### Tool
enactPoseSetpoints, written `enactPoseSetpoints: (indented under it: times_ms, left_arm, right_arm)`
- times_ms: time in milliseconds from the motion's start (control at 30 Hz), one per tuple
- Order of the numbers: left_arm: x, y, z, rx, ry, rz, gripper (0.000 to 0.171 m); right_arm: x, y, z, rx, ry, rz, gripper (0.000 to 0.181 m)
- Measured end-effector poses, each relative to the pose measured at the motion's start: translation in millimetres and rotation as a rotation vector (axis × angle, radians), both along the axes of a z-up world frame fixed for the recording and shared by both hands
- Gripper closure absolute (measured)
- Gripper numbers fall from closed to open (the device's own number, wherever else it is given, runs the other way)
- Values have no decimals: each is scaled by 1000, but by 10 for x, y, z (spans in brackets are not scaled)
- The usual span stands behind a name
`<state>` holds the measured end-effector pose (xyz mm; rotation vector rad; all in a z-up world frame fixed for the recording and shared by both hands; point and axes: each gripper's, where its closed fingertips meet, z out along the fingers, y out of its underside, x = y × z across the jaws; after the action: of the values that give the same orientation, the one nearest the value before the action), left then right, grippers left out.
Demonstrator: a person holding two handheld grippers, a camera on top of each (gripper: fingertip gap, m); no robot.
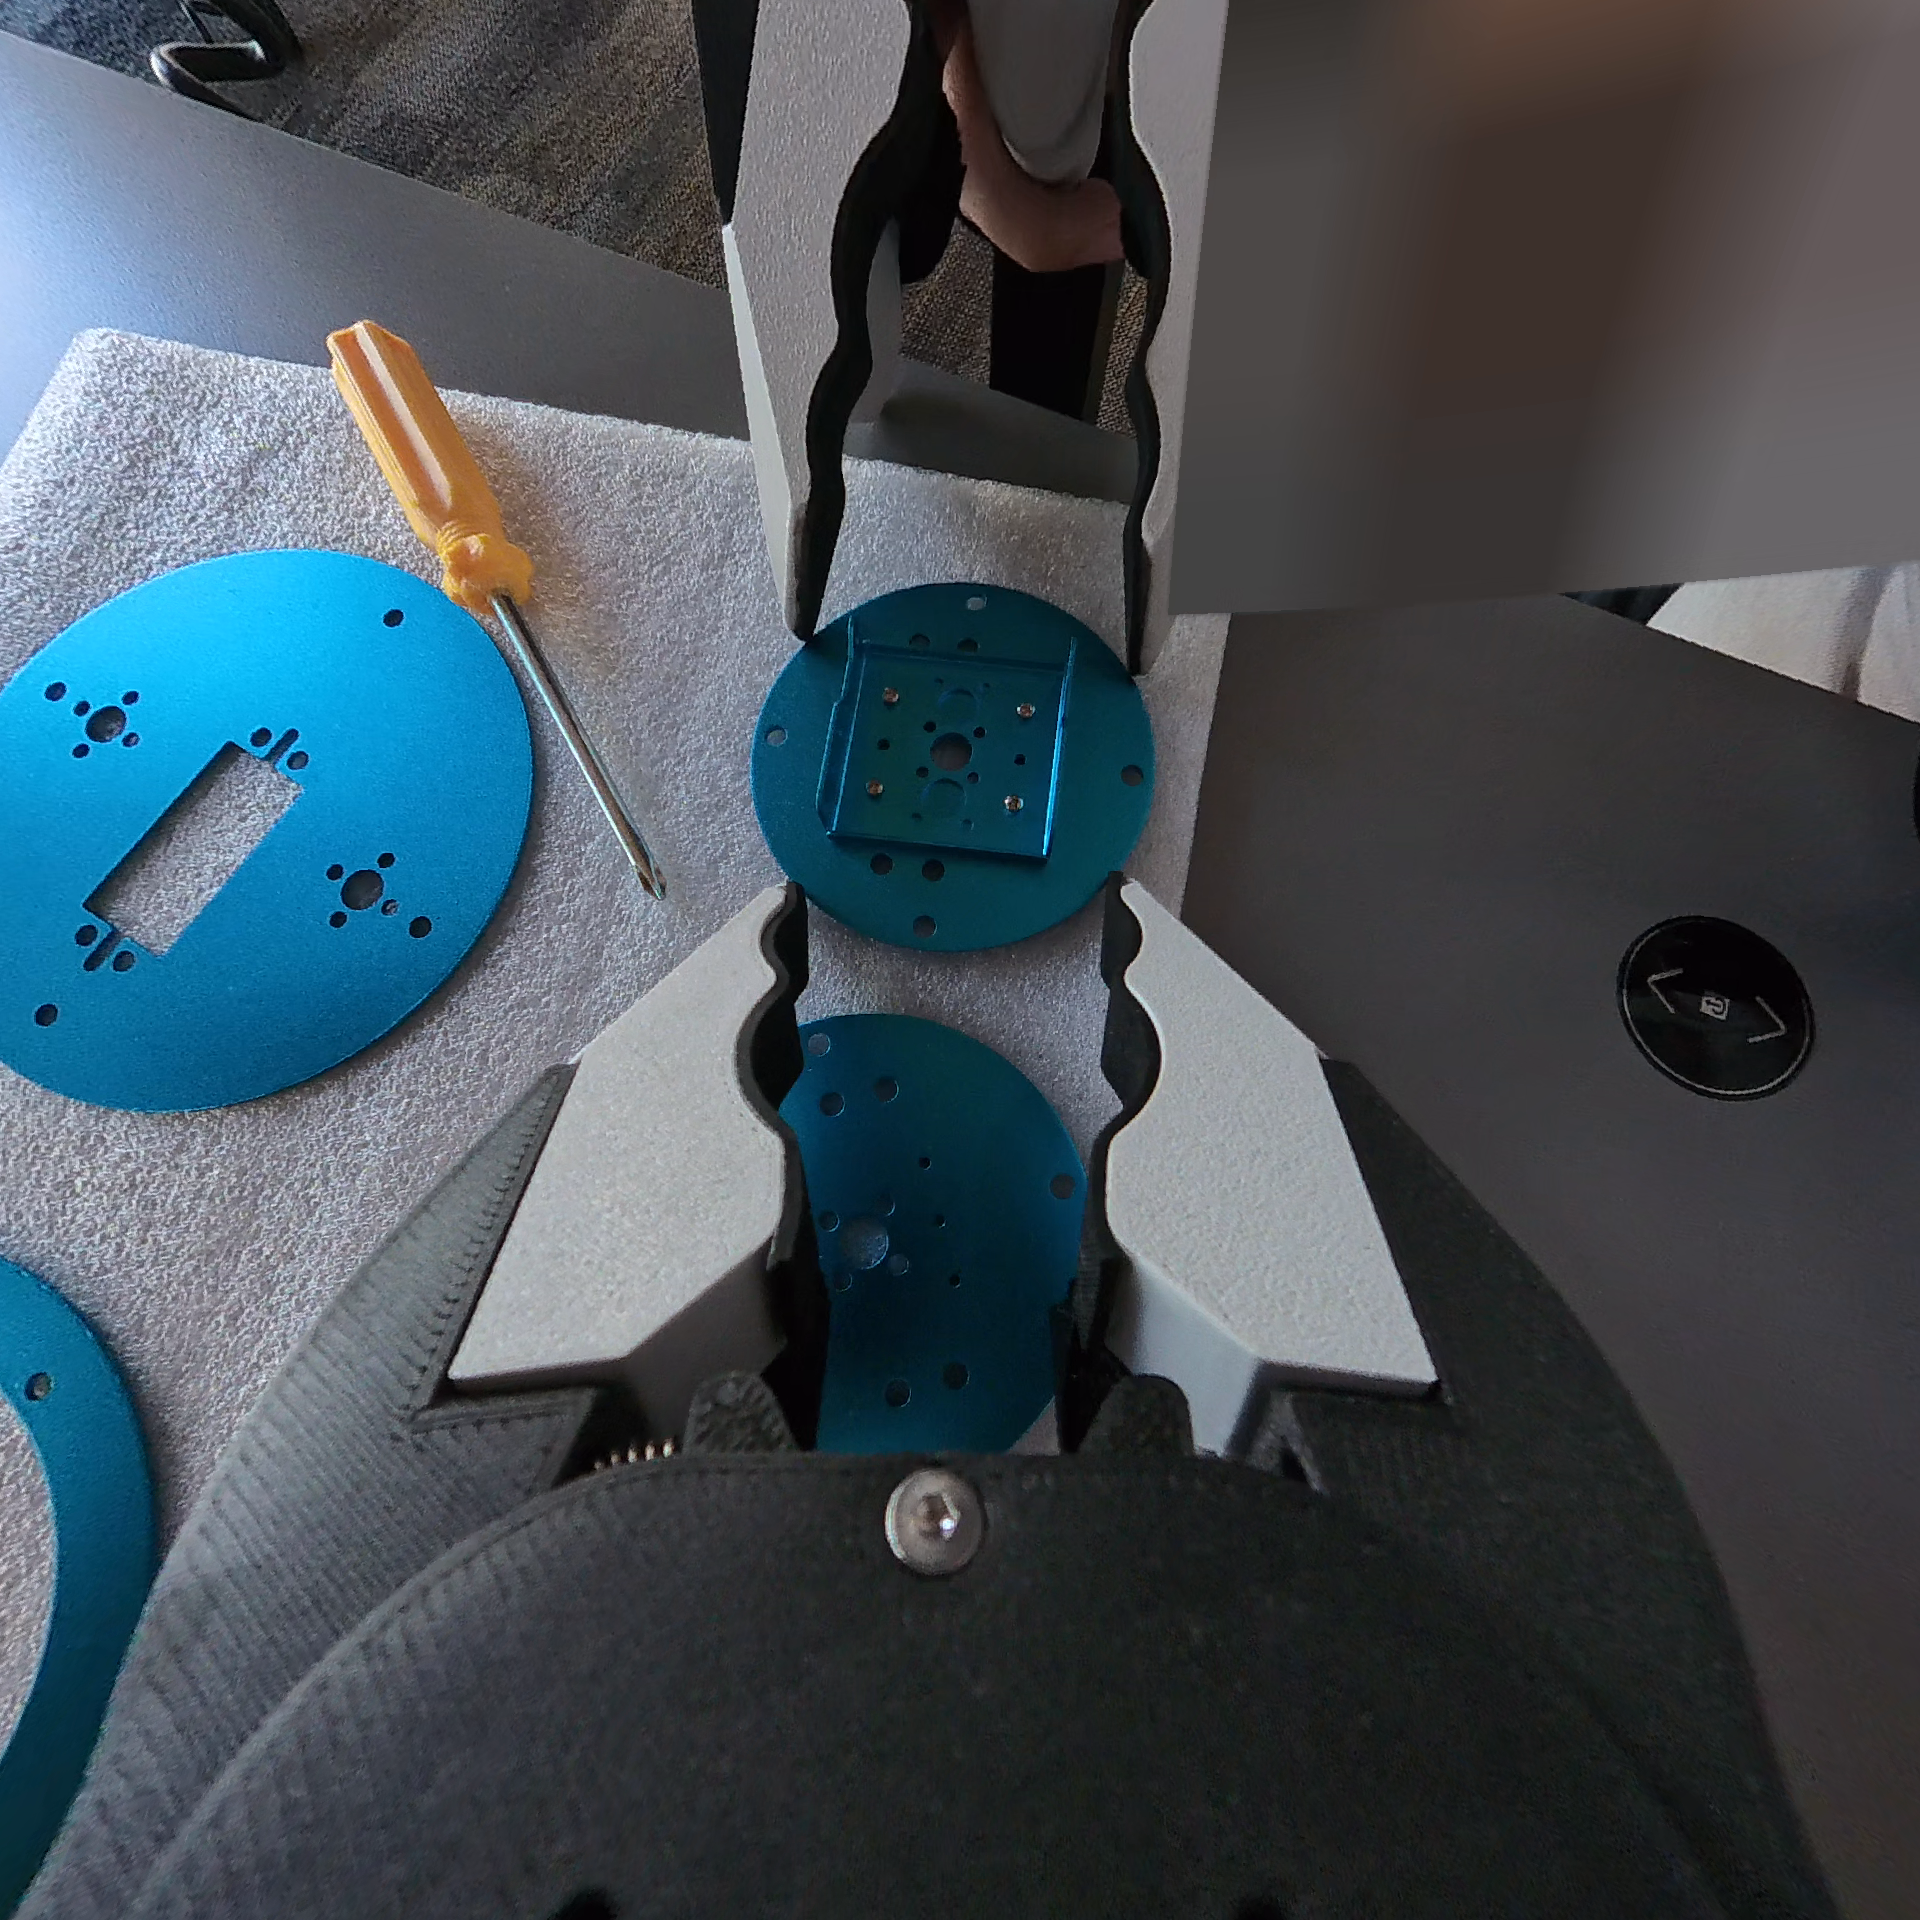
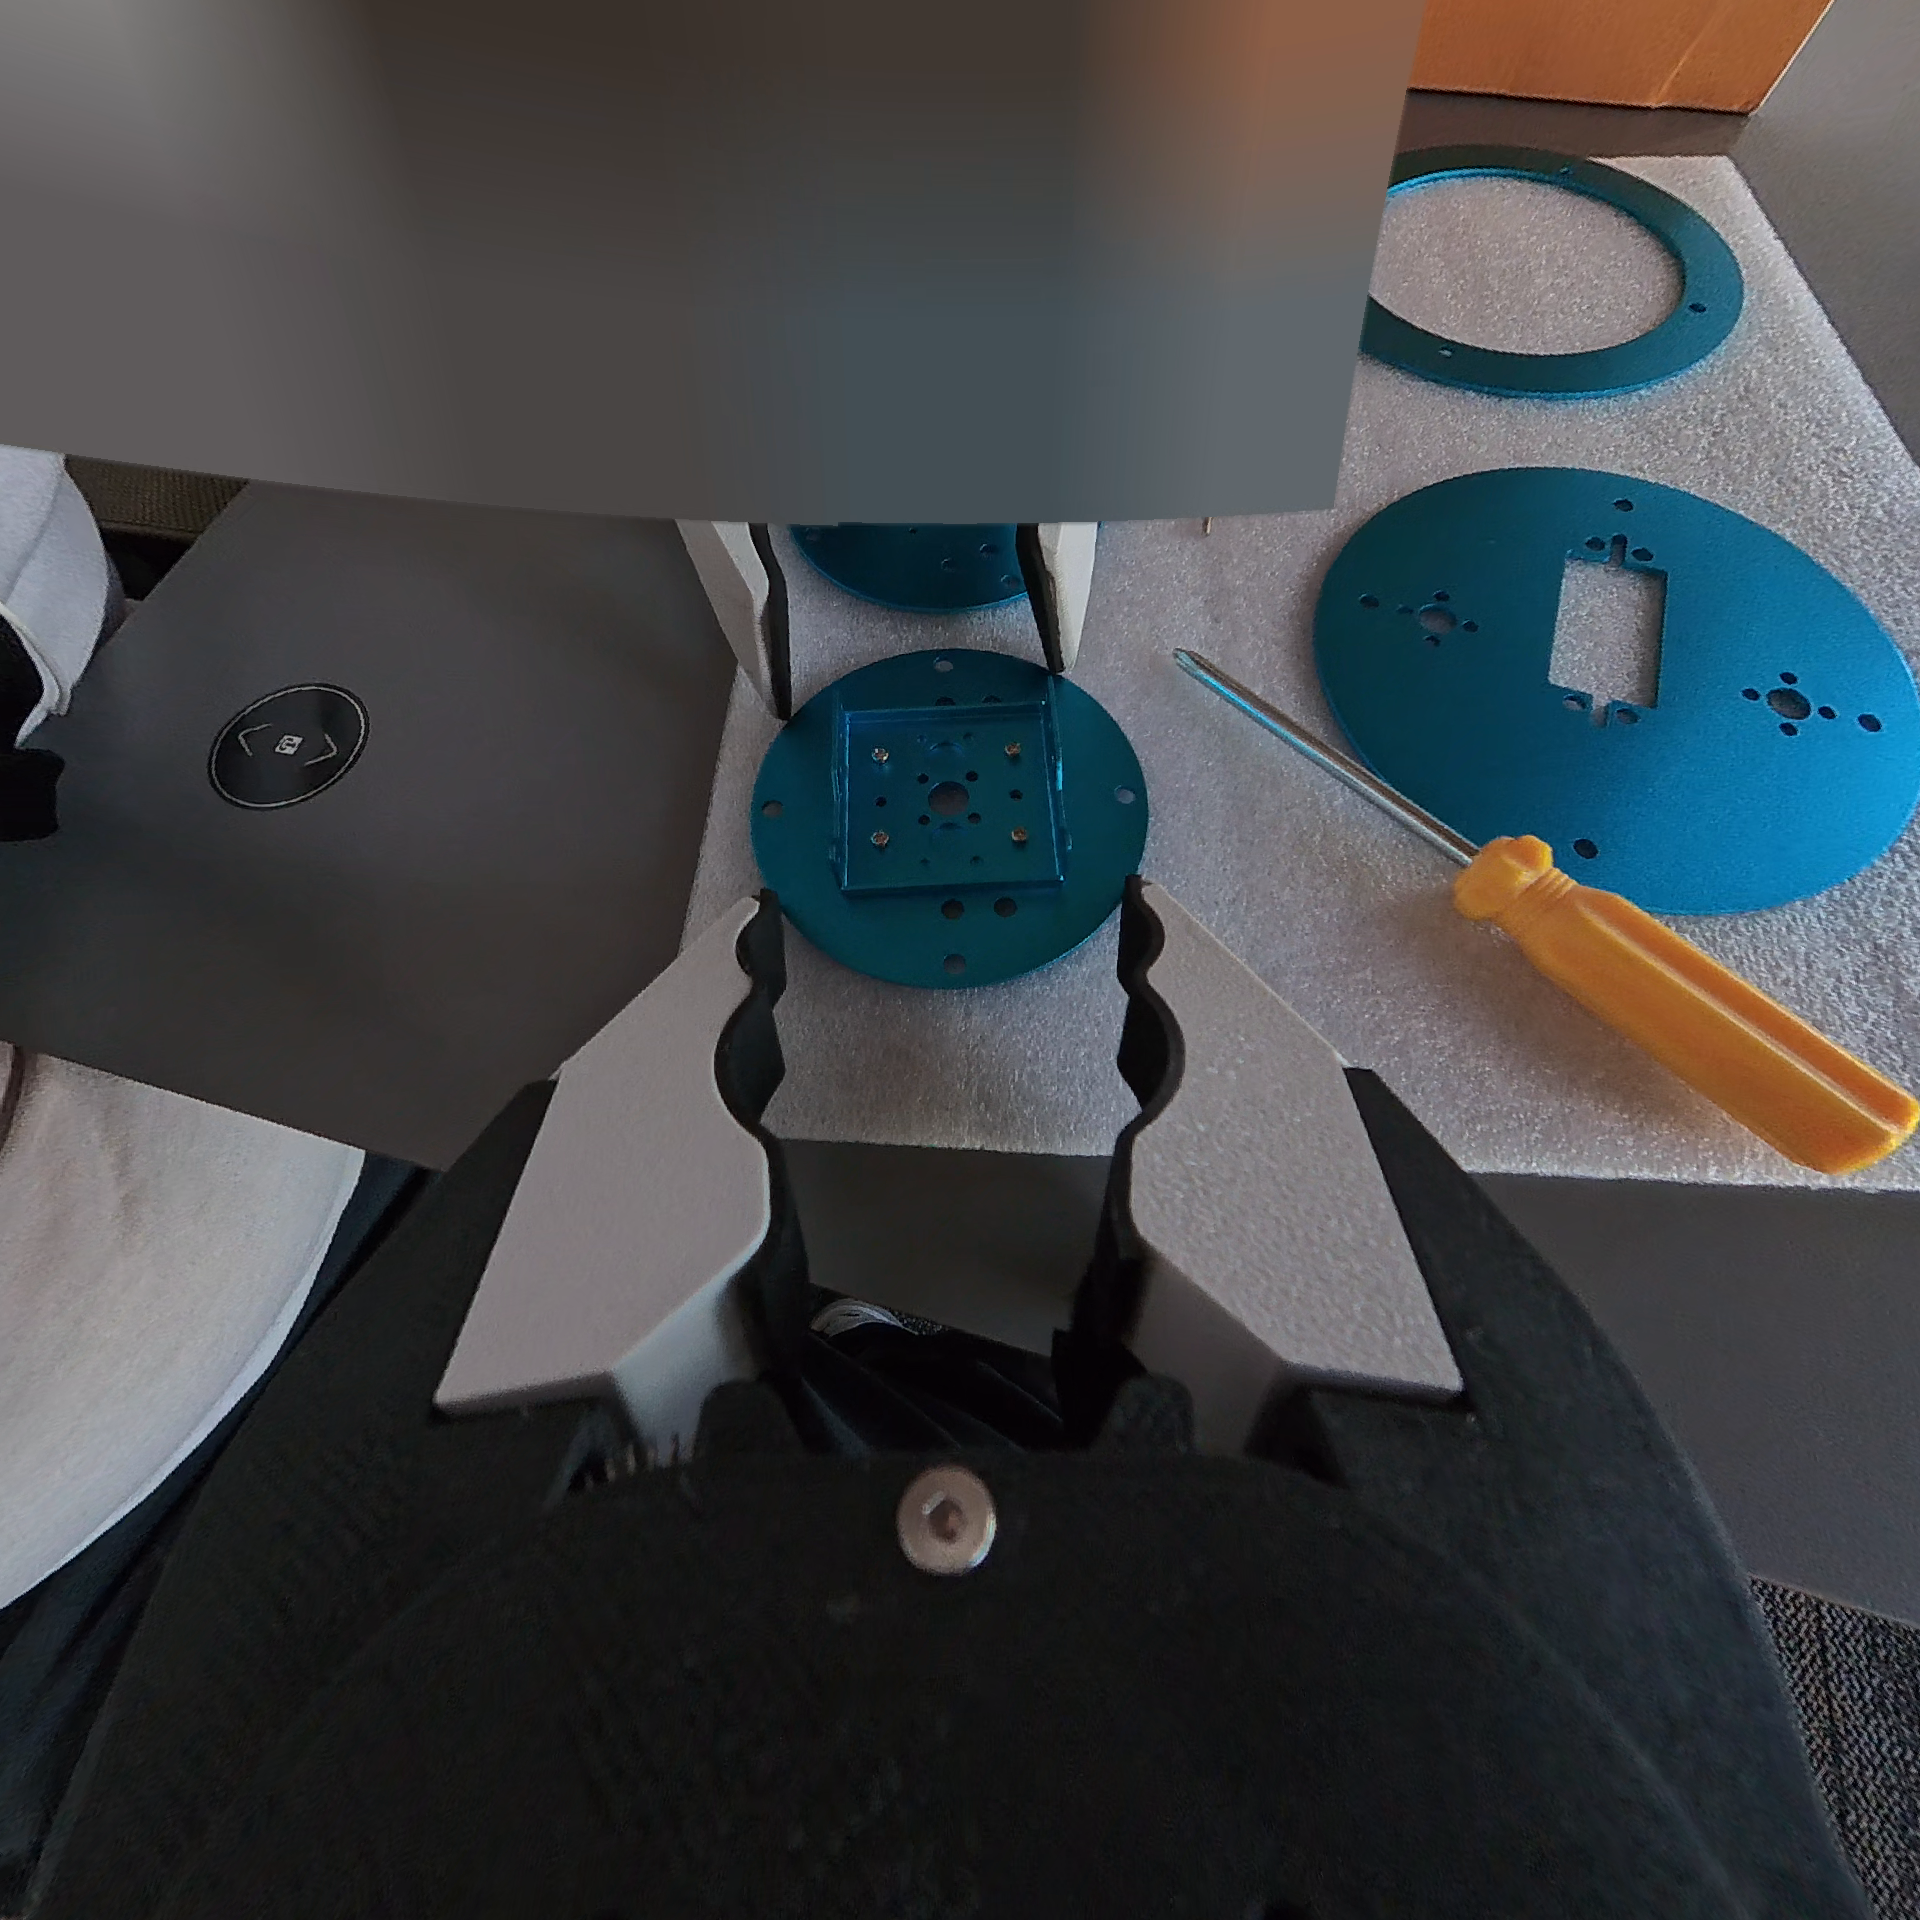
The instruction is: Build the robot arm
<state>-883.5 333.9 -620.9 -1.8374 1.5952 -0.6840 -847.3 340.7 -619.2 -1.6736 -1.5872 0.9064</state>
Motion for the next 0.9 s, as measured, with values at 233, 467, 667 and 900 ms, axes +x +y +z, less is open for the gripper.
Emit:
enactPoseSetpoints:
  times_ms: [233,467,667,900]
  left_arm:
    - [1,-2,0,0,-4,0,116]
    - [-14,29,57,3,-20,25,108]
    - [-297,272,538,-19,-189,200,121]
    - [-595,647,270,9,49,147,149]
  right_arm:
    - [2,-1,5,-1,6,-2,117]
    - [2,-3,21,-5,22,-5,115]
    - [80,34,248,-3,128,-65,112]
    - [99,-39,376,15,159,-78,114]
